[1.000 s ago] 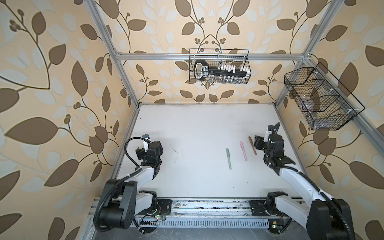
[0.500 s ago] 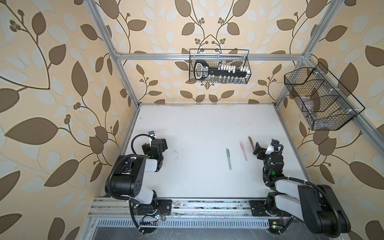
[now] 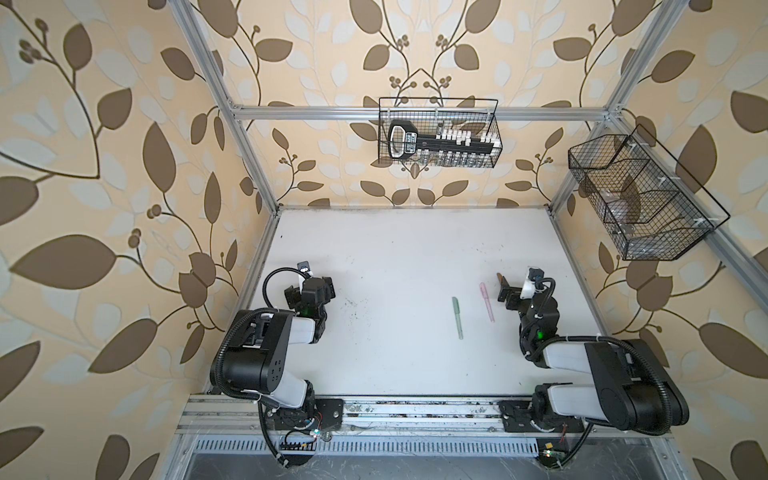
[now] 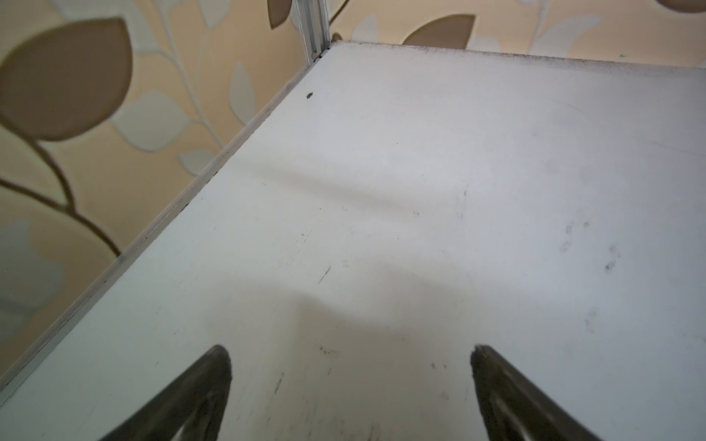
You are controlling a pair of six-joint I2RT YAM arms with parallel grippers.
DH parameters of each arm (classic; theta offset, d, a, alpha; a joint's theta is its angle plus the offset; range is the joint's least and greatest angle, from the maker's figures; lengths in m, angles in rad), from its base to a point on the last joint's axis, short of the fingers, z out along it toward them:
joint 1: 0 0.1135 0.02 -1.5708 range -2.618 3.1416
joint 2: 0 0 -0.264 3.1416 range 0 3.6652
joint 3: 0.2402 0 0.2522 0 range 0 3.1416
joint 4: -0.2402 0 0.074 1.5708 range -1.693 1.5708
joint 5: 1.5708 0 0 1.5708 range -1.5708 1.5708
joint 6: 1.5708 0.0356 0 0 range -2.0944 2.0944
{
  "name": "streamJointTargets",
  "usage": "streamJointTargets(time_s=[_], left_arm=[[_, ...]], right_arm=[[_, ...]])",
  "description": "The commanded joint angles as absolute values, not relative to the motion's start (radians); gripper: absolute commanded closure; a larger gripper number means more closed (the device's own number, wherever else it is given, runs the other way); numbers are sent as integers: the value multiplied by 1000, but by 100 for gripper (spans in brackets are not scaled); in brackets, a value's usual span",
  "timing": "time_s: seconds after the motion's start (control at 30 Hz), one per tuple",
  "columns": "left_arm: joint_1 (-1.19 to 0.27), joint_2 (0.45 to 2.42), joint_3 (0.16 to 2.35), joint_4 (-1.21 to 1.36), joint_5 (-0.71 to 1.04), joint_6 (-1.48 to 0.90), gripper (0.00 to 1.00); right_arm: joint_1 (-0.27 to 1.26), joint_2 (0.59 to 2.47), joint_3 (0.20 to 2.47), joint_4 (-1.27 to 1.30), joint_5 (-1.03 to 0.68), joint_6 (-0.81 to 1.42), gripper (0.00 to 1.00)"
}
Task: Insert the pens into the pen caps
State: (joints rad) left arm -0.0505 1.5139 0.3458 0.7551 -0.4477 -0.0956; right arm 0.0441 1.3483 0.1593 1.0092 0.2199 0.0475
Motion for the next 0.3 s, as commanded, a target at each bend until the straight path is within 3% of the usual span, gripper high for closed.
streamJointTargets(time_s=[0.0, 0.27], left_arm=[[-41, 1504, 366, 796, -444, -95, 1], [-41, 1505, 365, 796, -444, -95, 1]], right_arm=[[37, 1341, 182, 1003, 168, 19, 0], [37, 1342, 184, 1003, 168, 21, 0]])
